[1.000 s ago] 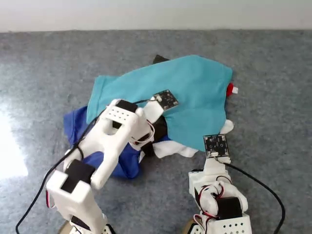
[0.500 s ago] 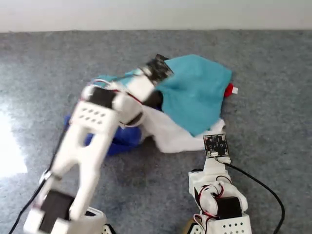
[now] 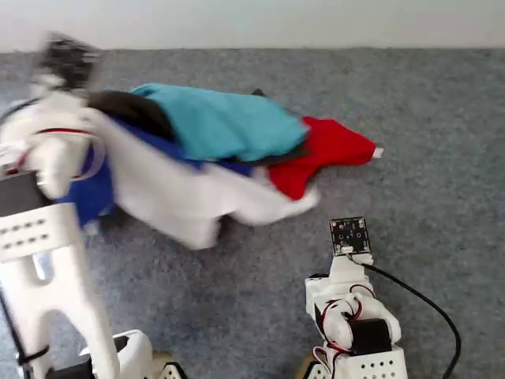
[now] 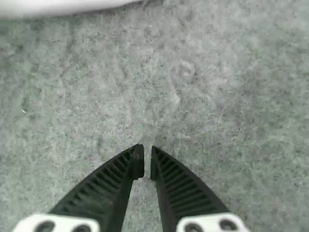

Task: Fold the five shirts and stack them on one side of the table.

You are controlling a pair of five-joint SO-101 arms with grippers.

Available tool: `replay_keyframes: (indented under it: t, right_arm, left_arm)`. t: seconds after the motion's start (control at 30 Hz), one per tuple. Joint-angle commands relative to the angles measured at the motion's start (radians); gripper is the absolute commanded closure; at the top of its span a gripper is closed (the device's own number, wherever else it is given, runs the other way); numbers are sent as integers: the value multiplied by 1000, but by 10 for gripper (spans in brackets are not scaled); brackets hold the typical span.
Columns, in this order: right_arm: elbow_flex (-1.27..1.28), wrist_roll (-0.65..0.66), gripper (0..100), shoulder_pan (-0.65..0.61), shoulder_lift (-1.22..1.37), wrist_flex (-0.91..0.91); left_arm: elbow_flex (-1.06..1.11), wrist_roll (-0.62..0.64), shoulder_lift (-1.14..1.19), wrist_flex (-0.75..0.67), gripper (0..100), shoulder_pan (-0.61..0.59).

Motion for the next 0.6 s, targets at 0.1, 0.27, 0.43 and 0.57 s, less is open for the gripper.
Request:
replay_keyframes:
  t: [0.1,0.27,0.43,0.57]
  right_arm:
    - [15,-9,959,1,-4,7]
    - [15,-9,959,1,-4,7]
    - [15,-9,959,1,-4,7]
    - [15,-9,959,1,-4,7]
  left_arm:
    - [-53,6,-55,-124,987,-368]
    - [-48,8,-51,-233,987,-592]
    - [-42,9,-38,-367,987,-746]
    - [-39,9,21,-407,987,-787]
